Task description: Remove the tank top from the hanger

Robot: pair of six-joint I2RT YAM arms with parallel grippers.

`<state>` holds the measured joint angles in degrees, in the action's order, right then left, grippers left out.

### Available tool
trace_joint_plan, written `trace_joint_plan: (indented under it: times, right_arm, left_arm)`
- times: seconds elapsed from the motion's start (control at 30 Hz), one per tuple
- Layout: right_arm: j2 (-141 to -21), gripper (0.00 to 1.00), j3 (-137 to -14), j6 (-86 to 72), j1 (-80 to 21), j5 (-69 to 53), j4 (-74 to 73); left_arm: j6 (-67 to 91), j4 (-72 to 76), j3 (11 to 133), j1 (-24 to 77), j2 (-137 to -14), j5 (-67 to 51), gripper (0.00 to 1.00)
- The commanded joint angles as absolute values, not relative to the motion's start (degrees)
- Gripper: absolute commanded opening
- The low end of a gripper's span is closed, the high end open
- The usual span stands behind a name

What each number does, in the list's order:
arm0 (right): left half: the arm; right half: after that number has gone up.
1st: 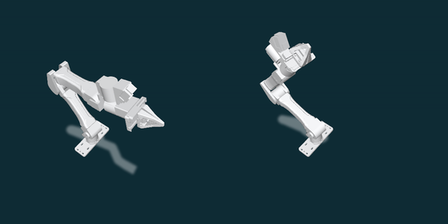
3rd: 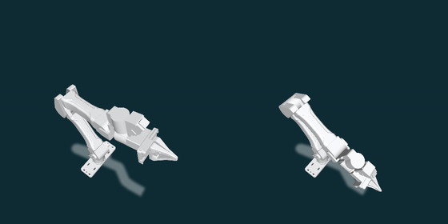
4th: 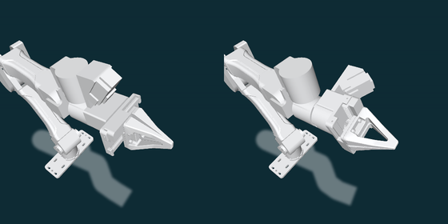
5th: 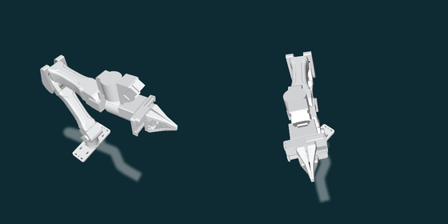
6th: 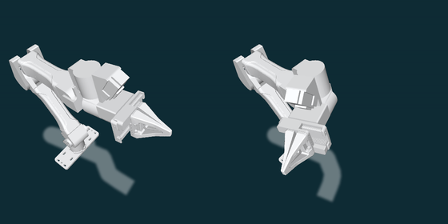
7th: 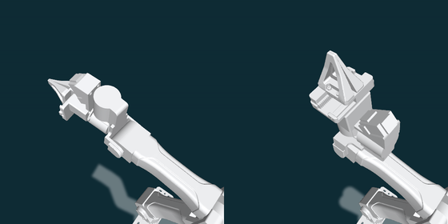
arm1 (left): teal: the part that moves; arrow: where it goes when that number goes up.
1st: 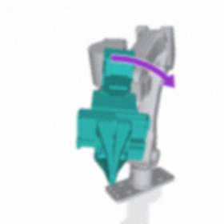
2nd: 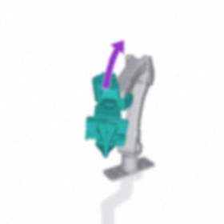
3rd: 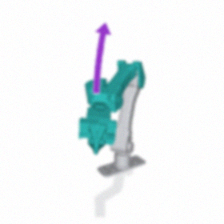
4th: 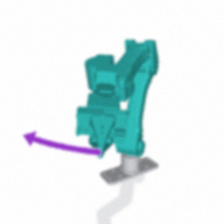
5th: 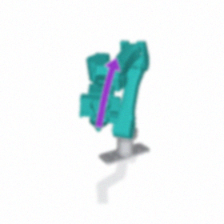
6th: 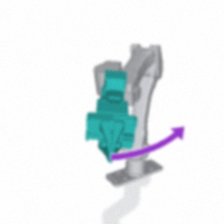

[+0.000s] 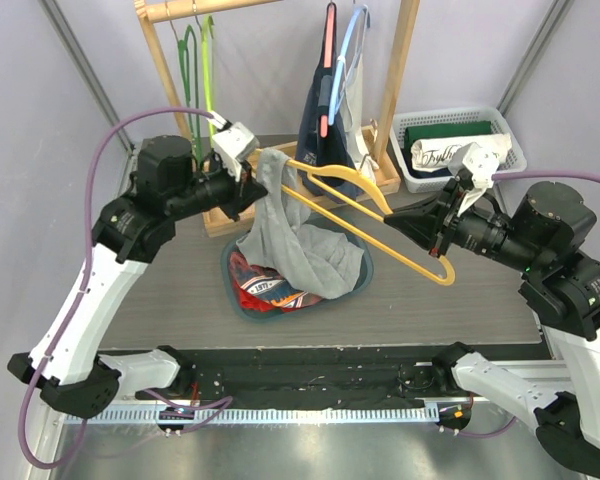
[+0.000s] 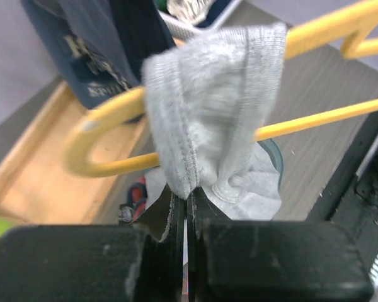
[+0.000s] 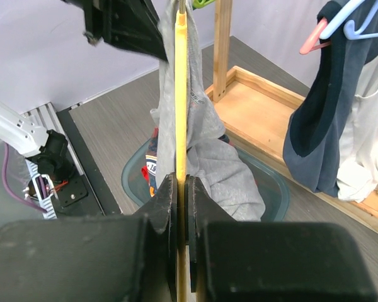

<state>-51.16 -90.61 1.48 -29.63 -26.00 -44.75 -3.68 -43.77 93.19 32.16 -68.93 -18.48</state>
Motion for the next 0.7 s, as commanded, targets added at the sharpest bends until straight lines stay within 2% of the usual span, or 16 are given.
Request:
trace_joint_plan:
  times: [0.0,0.4,0.63,0.67]
  right_arm:
    - [-50.1,0.01,-89.9,2.3,-29.7,-24.0,-42.9]
    - [-44.9,0.01,-90.7,3.7,-29.7,-28.6,-55.1]
    - [-40.3,0.01,-94.9,4.0,-29.6,-16.8,-55.4]
    - [-40.5,0.01,-95.4,3.8,-29.7,-15.3,-55.2]
  left_arm:
    - [-5.0,-42.2,100.0,29.9,-65.7,-17.3,0.00]
    - [-3.8,-39.1,101.9,28.7,-67.1,-2.2,0.00]
    - [-3.9,-41.7,103.2,29.1,-67.4,-17.8,0.00]
    - [-4.4,-42.6,102.9,29.0,-67.4,-23.5,0.00]
